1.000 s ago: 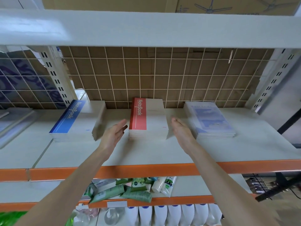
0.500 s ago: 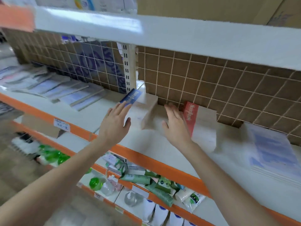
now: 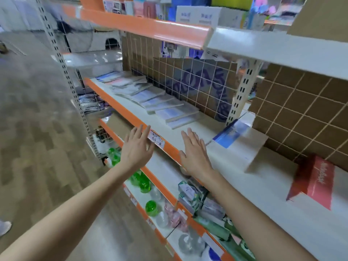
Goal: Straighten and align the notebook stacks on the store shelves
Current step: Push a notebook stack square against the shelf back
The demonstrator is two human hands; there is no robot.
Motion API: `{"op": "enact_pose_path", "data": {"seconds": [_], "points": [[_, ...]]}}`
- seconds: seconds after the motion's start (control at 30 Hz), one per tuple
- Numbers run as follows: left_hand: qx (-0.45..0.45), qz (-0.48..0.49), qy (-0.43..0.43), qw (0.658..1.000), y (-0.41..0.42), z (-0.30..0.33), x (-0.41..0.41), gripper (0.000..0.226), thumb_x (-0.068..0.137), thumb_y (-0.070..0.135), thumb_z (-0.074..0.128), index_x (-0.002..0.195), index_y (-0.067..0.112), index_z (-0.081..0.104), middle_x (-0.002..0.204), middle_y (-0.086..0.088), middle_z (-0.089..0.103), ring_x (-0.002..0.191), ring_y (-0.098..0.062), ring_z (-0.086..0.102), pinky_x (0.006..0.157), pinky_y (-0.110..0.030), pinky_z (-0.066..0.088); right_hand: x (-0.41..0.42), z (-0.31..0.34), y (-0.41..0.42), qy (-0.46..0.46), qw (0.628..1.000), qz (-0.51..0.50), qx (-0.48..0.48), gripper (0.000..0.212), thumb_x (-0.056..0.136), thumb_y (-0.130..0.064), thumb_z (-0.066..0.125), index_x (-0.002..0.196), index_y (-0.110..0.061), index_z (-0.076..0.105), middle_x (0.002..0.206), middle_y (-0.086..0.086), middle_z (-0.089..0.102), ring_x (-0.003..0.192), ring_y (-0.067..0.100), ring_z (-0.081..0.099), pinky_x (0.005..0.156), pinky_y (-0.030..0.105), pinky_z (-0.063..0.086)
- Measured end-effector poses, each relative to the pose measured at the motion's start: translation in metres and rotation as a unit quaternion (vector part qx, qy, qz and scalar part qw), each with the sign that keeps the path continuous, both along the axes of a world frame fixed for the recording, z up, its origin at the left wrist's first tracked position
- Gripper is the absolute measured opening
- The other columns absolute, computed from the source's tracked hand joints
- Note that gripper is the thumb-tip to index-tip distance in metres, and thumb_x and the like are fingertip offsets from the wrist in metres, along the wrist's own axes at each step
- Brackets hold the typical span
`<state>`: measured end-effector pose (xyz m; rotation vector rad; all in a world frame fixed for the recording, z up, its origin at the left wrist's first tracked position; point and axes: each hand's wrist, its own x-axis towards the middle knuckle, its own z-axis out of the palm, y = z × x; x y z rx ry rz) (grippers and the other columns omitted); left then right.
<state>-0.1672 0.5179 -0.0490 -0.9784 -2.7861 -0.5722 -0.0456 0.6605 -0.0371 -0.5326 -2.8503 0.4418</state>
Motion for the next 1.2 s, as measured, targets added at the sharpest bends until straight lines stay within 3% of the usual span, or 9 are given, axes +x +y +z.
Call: {"op": "enact_pose_path", "data": {"seconds": [0.4, 0.57, 0.8, 1.07, 1.2], "points": [[-0.046, 0.036, 0.047, 0.997, -0.105, 0.005, -0.217, 0.061, 0.097, 0.04, 0.038, 0.151, 0.024, 0.014, 0.158, -0.001, 0.014, 0.144, -0.024, 0.013, 0.114, -0.044, 0.006, -0.229, 0.005, -0.108, -0.023, 0.999, 0.016, -0.016, 0.065, 0.099, -0.021, 0.041, 0.152, -0.018, 0.004, 0.159, 0.008, -0.01, 0.147, 0.024, -0.005, 0.117, 0.041, -0.002], [-0.03, 0.063, 0.033, 0.997, -0.116, -0.009, -0.289, 0.06, 0.096, 0.04, 0.038, 0.15, 0.022, 0.017, 0.158, 0.0, 0.015, 0.144, -0.021, 0.013, 0.115, -0.044, 0.006, -0.309, 0.001, -0.107, -0.053, 0.999, 0.009, -0.001, 0.068, 0.098, -0.02, 0.044, 0.152, -0.017, 0.004, 0.159, 0.007, -0.008, 0.146, 0.024, -0.004, 0.116, 0.044, -0.001], [-0.022, 0.07, -0.002, 0.997, -0.109, -0.024, -0.395, 0.061, 0.098, 0.037, 0.04, 0.151, 0.02, 0.015, 0.158, -0.002, 0.011, 0.144, -0.023, 0.011, 0.114, -0.048, 0.006, -0.442, 0.003, -0.07, -0.018, 0.999, 0.012, 0.025, 0.067, 0.096, -0.02, 0.047, 0.151, -0.017, 0.009, 0.159, 0.011, -0.004, 0.146, 0.028, -0.002, 0.115, 0.049, 0.002], [-0.031, -0.015, -0.007, 0.999, -0.059, -0.004, -0.538, 0.068, 0.097, 0.032, 0.045, 0.151, 0.017, 0.007, 0.158, -0.005, 0.01, 0.144, -0.021, 0.012, 0.116, -0.044, 0.008, -0.579, 0.007, -0.032, -0.05, 0.998, -0.011, 0.038, 0.068, 0.097, -0.024, 0.043, 0.151, -0.013, 0.004, 0.159, 0.01, -0.003, 0.146, 0.027, -0.004, 0.114, 0.051, -0.001], [-0.061, -0.082, -0.049, 0.994, -0.032, -0.023, -0.57, 0.068, 0.098, 0.036, 0.041, 0.151, 0.019, 0.003, 0.159, -0.005, 0.003, 0.145, -0.021, 0.01, 0.117, -0.042, 0.009, -0.614, -0.002, -0.023, -0.117, 0.992, -0.024, 0.041, 0.083, 0.095, -0.04, 0.049, 0.151, -0.012, -0.005, 0.158, 0.011, -0.012, 0.146, 0.027, -0.012, 0.114, 0.05, -0.006]]}}
